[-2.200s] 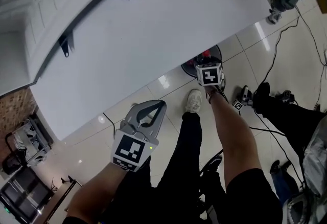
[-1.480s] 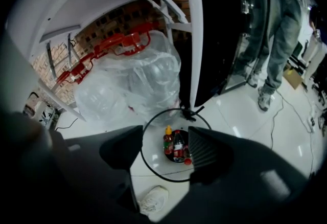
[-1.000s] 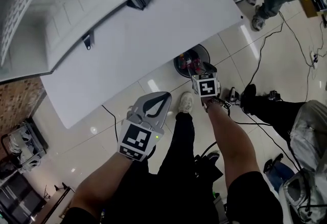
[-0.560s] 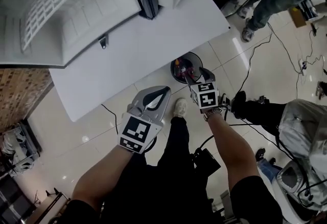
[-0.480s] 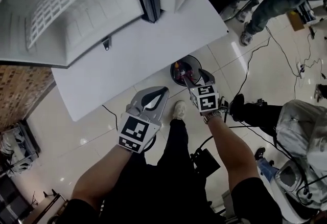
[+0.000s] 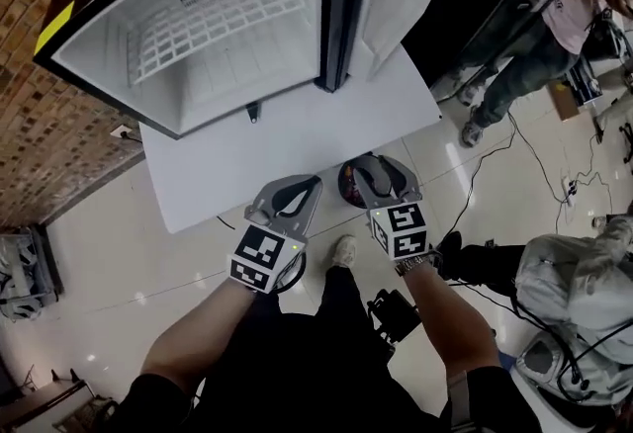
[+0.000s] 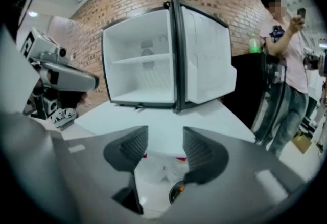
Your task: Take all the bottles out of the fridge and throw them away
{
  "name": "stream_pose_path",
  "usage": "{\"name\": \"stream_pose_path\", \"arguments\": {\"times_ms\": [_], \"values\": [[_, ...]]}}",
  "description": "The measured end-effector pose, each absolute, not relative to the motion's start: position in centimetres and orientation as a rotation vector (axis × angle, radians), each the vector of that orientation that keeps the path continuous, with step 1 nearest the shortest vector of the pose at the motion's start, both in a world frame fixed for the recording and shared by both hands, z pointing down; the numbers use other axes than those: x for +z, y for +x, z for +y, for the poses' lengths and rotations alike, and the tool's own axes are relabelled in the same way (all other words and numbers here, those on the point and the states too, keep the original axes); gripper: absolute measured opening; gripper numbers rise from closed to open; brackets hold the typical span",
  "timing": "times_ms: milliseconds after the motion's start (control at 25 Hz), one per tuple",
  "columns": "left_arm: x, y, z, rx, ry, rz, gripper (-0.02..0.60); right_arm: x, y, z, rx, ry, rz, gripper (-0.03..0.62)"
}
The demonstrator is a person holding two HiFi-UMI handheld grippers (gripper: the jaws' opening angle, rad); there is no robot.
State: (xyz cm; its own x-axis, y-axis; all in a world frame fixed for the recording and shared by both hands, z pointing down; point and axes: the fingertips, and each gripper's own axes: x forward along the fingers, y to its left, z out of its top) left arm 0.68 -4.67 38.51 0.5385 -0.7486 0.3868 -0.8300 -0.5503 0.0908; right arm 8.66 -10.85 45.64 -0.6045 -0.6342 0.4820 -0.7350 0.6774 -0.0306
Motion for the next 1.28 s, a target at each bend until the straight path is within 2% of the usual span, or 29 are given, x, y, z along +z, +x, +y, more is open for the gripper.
{"name": "stream_pose_path", "arguments": {"times_ms": [520,720,1080,1280], "values": [[31.3,-6.6,-1.6,0.314,2.515,-1.541,0.003,30.2,-1.6,-4.9,-0.009,0.831,-2.718,0.213],[28.9,-9.0,-0.2,0.271,2.524,-1.616,0.003,26.3,-5.0,-2.8,-0.135,0.748,-2.771,0.169],[25.1,-12.5,1.0,0.211,2.54,-1.731,0.003,23.2,-9.3,-0.8,-0.198,0.695,-2.84,0.14],[23.4,-14.0,1.1,0.189,2.547,-1.789,0.003,22.4,-10.5,-0.8,-0.207,0.714,-2.851,0.084]]}}
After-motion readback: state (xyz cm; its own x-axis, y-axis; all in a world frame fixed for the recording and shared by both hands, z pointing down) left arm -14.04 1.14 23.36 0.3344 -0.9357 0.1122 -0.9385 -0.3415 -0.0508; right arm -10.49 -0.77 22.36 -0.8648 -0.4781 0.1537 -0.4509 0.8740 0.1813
